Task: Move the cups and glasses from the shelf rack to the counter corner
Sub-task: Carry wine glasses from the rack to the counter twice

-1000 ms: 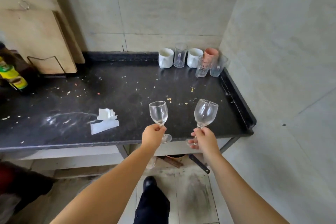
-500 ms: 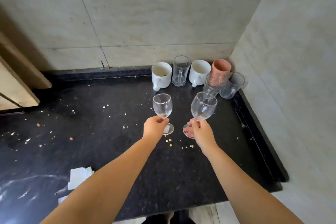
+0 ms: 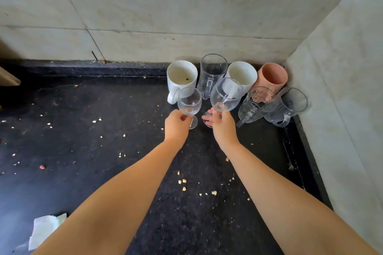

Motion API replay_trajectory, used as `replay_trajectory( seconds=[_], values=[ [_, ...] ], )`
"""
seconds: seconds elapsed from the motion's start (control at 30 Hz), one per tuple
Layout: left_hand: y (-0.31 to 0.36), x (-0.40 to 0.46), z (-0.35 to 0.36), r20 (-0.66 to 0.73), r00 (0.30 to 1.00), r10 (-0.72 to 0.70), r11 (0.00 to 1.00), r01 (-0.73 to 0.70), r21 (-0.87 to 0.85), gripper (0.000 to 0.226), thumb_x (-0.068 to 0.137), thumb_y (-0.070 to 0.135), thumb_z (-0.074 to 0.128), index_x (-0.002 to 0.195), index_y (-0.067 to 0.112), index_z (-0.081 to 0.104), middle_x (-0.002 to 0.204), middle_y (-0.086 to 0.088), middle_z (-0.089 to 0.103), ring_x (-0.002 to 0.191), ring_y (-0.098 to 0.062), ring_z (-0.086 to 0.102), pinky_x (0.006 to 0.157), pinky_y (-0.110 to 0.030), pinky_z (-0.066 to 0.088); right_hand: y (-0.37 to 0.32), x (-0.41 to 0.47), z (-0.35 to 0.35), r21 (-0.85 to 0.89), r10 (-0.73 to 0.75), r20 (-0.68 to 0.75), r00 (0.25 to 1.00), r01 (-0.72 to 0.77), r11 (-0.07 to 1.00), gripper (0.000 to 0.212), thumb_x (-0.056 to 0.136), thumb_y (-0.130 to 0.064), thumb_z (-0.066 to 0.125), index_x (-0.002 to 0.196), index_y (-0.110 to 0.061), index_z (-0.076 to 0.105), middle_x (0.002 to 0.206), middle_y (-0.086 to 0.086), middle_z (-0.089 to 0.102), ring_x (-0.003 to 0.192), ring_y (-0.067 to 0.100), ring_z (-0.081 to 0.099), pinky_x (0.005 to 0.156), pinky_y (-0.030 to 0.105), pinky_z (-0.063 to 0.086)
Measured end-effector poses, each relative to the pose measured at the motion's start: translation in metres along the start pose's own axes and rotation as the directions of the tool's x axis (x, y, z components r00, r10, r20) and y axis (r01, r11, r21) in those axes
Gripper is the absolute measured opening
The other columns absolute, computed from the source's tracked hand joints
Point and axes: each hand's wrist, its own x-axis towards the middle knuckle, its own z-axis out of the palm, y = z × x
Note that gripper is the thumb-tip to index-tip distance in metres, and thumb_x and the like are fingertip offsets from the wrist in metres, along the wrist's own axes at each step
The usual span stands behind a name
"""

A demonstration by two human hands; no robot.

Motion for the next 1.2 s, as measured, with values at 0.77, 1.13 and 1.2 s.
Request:
replay_trajectory(
  seconds=[0.77,1.13,1.2],
  values=[
    [-0.001,-0.01,0.0,-0.011,1.0,0.003,1.0,-0.003,0.022,0.018,0.094,0.023,0.053,0.105,0.011,0.062,0.098,-0.006,0.064,0.086,-0.018,0.058,0.074,-0.025,0.043,0.02,-0.005,-0.015,-0.027,0.079,-0.028,0.996,-0.08,0.996,0.037,0.096,-0.017,0.051,0.133,-0.014,0.044,0.131,0.008,0.057,0.117,0.021,0.061,0.092,0.029,0.054],
    [-0.018,-0.081,-0.046,-0.091,0.989,0.116,0.964,-0.09,0.252,0.034,0.094,0.028,0.053,0.125,0.017,0.057,0.102,-0.001,0.057,0.1,-0.018,0.056,0.085,-0.029,0.046,-0.003,-0.078,-0.017,-0.482,-0.016,0.158,0.987,0.091,0.871,0.044,0.099,-0.028,0.045,0.14,-0.012,0.039,0.143,0.01,0.042,0.126,0.023,0.05,0.1,0.033,0.044],
    [-0.026,-0.095,-0.056,-0.094,0.979,0.182,0.91,-0.131,0.393,0.036,0.094,0.032,0.052,0.128,0.018,0.055,0.114,-0.002,0.057,0.112,-0.021,0.052,0.095,-0.035,0.045,0.0,-0.09,-0.015,-0.676,-0.108,0.299,0.948,0.29,0.678,0.045,0.099,-0.031,0.043,0.141,-0.015,0.038,0.145,0.007,0.04,0.132,0.024,0.041,0.104,0.039,0.041]
  ],
)
